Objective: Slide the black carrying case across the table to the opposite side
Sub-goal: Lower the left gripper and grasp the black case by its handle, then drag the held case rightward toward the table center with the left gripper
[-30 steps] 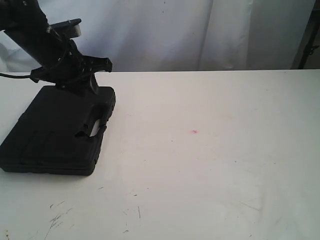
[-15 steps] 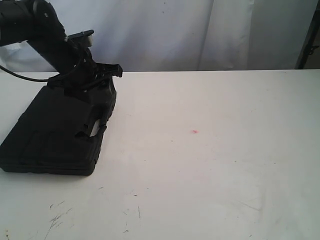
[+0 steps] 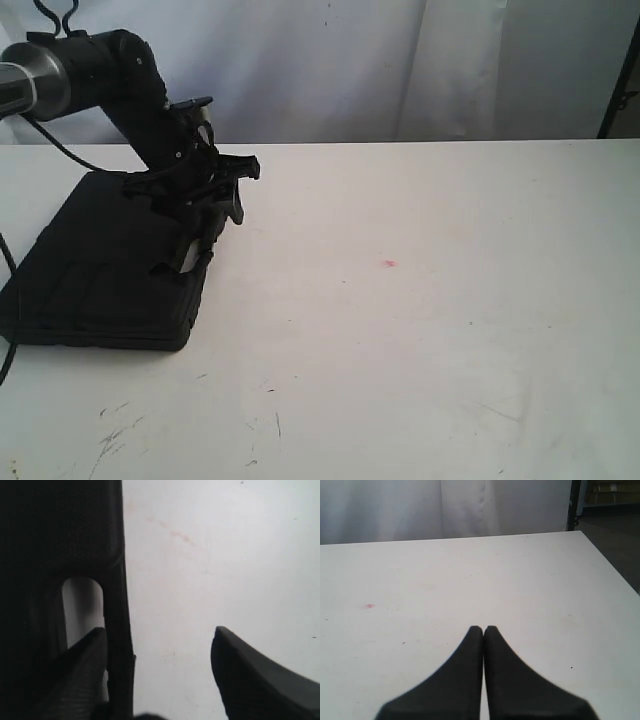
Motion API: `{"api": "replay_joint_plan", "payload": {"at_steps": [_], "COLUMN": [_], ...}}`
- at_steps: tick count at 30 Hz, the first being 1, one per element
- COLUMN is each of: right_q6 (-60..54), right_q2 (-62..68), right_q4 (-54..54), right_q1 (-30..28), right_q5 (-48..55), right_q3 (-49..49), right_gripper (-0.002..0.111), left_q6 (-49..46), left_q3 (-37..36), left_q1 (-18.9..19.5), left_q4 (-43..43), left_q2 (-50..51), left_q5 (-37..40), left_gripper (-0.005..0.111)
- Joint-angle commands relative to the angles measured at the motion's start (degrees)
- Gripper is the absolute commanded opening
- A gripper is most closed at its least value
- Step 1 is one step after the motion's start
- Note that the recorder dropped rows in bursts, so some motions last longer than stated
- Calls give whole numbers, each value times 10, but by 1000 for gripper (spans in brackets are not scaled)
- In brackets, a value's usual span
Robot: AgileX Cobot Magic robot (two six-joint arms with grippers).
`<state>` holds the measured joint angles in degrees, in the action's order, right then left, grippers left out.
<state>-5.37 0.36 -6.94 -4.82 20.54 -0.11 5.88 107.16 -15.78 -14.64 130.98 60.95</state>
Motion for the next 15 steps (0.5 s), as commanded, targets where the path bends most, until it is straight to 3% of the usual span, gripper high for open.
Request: {"api": "replay_joint_plan", "payload": {"at_steps": [1,15], "right_q6": [-2,-2], "right_q2": [-4,-4], "right_q4": [-1,-1], "right_q1": [-5,-5], "right_q5": [-7,-7], "right_q3": [1,1], "right_gripper": [0,0], "left_q6": [29,29], "left_q3": [5,5], "left_q1": [-2,-8], "left_q4": [37,33], "left_q2": [12,58], "left_q5": [4,-3], "left_gripper": [58,58]}}
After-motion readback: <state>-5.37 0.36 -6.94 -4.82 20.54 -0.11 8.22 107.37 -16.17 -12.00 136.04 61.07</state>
